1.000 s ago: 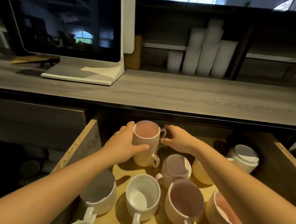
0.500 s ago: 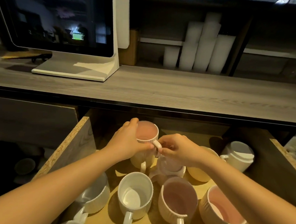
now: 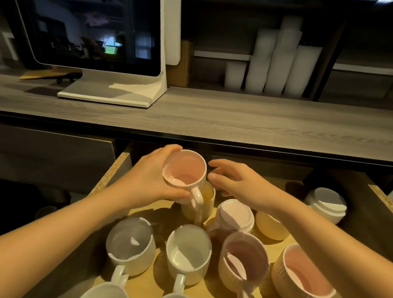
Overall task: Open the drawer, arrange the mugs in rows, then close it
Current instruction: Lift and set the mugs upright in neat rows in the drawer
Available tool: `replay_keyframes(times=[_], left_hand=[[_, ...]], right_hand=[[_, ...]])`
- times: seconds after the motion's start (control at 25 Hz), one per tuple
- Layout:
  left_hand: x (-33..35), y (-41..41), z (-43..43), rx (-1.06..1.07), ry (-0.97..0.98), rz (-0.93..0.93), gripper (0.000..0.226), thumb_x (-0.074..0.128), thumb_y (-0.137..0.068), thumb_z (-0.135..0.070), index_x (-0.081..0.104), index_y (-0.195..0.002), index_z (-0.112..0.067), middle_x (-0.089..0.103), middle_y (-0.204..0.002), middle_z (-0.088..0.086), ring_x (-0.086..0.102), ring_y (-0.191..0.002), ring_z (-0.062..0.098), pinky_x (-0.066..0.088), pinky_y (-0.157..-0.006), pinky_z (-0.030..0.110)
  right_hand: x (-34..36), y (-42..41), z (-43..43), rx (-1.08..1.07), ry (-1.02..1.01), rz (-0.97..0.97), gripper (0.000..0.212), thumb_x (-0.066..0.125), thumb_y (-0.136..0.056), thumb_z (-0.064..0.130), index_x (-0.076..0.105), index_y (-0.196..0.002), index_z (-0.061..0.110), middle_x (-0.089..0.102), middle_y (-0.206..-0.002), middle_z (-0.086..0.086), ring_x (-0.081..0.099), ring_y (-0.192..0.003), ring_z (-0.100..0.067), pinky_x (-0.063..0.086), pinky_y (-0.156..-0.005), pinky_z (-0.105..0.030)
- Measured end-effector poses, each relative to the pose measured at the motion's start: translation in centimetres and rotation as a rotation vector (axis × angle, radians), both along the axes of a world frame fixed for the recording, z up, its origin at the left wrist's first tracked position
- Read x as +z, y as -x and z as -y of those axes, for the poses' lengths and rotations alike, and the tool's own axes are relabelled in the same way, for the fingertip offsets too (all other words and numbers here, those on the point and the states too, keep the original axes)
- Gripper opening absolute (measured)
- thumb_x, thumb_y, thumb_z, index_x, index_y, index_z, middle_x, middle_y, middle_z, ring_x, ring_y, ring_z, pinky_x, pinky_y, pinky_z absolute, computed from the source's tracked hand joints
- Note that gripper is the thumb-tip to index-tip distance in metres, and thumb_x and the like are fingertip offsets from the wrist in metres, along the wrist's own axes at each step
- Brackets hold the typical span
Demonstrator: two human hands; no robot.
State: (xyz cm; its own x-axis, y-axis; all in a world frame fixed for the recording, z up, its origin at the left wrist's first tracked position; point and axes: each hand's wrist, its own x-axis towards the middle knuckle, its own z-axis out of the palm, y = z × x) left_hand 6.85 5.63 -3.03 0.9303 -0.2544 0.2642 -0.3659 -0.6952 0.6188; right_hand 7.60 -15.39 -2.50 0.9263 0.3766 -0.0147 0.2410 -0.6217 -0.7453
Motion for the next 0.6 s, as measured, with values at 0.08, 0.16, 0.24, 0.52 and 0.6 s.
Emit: replay_keyframes(times=[0.08, 0.16, 0.24, 0.52, 0.6], left_hand=[[0.9, 0.6, -1.4, -0.06, -0.066, -0.022, 0.092, 0.086, -0.059, -0.037, 0.033, -0.134, -0.033, 0.046, -0.121, -0.017, 0.047, -0.108, 0.005, 0.043, -0.083, 0.017], [1.6, 0.7, -2.7, -0.113, -0.135, -0.044, 0.092, 0.086, -0.058, -0.038, 0.033, -0.134, -0.032, 0.046, -0.124, -0.014, 0.048, -0.111, 0.008, 0.048, -0.09, 0.026], [1.9, 0.2, -3.9, -0.155, -0.195, -0.088, 0.091, 0.086, -0.06, -0.035, 0.033, -0.133, -0.032, 0.045, -0.127, -0.011, 0.047, -0.114, 0.01, 0.048, -0.095, 0.033], [0.3, -1.9, -5.3, -0.131, -0.568, -0.176, 0.093, 0.076, -0.075, -0.033, 0.015, -0.145, -0.028, 0.028, -0.148, -0.005, 0.033, -0.131, 0.02, 0.031, -0.106, 0.033], [-0.2, -2.6, -5.5, -0.113, -0.775, -0.128, 0.092, 0.073, -0.077, -0.038, 0.013, -0.146, -0.027, 0.028, -0.15, -0.004, 0.028, -0.135, 0.02, 0.018, -0.113, 0.038]], right_hand=[[0.6, 0.0, -1.7, 0.014, -0.032, 0.013, 0.048, 0.051, -0.091, 0.041, 0.045, -0.135, 0.023, 0.06, -0.123, 0.001, 0.062, -0.105, -0.015, 0.056, -0.082, -0.027], [0.9, 0.0, -3.9, 0.022, -0.023, 0.048, 0.038, 0.051, -0.092, 0.036, 0.054, -0.126, 0.019, 0.065, -0.104, 0.001, 0.067, -0.087, -0.013, 0.058, -0.066, -0.022], [0.7, -0.7, -6.0, -0.015, 0.025, 0.099, 0.029, 0.052, -0.093, 0.03, 0.06, -0.117, 0.015, 0.066, -0.089, -0.001, 0.068, -0.075, -0.015, 0.057, -0.059, -0.021], [-2.3, -3.2, -11.0, -0.239, 0.363, 0.234, 0.019, 0.056, -0.09, 0.025, 0.065, -0.1, 0.012, 0.064, -0.085, -0.005, 0.064, -0.08, -0.024, 0.057, -0.075, -0.04], [-3.0, -3.4, -11.8, -0.235, 0.436, 0.229, 0.019, 0.057, -0.09, 0.027, 0.065, -0.1, 0.013, 0.064, -0.087, -0.006, 0.064, -0.082, -0.024, 0.056, -0.076, -0.039]])
